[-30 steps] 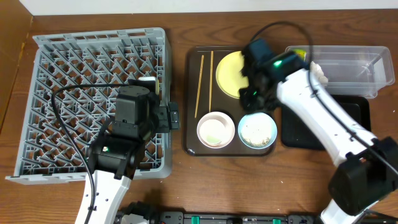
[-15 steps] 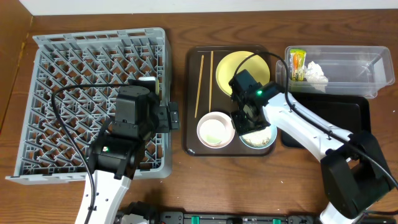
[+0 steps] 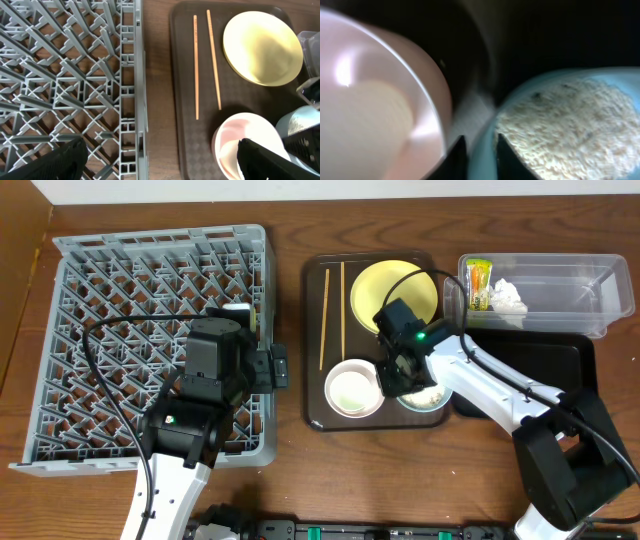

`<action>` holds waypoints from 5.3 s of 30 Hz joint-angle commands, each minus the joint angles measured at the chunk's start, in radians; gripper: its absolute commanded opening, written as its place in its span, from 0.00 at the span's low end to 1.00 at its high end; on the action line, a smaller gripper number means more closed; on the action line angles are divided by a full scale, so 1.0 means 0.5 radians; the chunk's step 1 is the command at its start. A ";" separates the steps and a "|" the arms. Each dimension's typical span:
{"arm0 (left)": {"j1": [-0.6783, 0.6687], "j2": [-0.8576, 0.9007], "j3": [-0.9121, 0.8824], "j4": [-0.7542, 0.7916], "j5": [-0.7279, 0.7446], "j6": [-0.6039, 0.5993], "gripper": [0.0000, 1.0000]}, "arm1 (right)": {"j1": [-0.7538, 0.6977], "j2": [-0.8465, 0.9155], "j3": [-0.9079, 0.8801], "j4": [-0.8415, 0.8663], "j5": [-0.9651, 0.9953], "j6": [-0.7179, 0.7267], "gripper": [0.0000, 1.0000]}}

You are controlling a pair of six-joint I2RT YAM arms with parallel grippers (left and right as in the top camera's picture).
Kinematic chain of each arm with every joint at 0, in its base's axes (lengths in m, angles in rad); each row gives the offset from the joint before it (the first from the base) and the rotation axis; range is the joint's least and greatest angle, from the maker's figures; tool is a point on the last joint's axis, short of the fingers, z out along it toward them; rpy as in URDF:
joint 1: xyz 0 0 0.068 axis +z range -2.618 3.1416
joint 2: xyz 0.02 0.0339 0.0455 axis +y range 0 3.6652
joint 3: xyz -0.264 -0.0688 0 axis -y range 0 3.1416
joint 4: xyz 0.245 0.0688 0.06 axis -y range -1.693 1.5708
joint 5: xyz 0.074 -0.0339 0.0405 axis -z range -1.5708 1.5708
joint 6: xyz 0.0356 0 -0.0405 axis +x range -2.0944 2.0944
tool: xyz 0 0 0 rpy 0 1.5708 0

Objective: Sort waste into correct bins and load items into the dishwasher
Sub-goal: 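Grasp the light-blue rice bowl rim with the right gripper and lift, then tip the blue bowl over the black tray to pour out the rice, then set the empty blue bowl back on the brown tray with the right gripper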

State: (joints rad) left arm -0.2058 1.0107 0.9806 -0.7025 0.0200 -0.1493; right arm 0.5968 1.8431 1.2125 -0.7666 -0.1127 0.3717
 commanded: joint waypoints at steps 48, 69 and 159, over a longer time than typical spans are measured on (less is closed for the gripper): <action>-0.005 0.002 0.037 -0.002 -0.003 0.027 0.96 | -2.033 -0.604 -0.620 0.309 -2.674 -0.597 0.01; -0.005 0.002 0.037 -0.002 -0.003 0.027 0.96 | -2.074 -0.604 -0.791 0.613 -2.858 -0.696 0.01; -0.005 0.002 0.037 -0.002 -0.003 0.027 0.96 | -0.093 -1.085 -0.781 0.662 0.074 -0.238 0.01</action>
State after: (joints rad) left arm -0.2058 1.0111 0.9806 -0.7025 0.0200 -0.1493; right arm 0.5022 1.2415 0.8131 -0.4545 -0.2485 0.2729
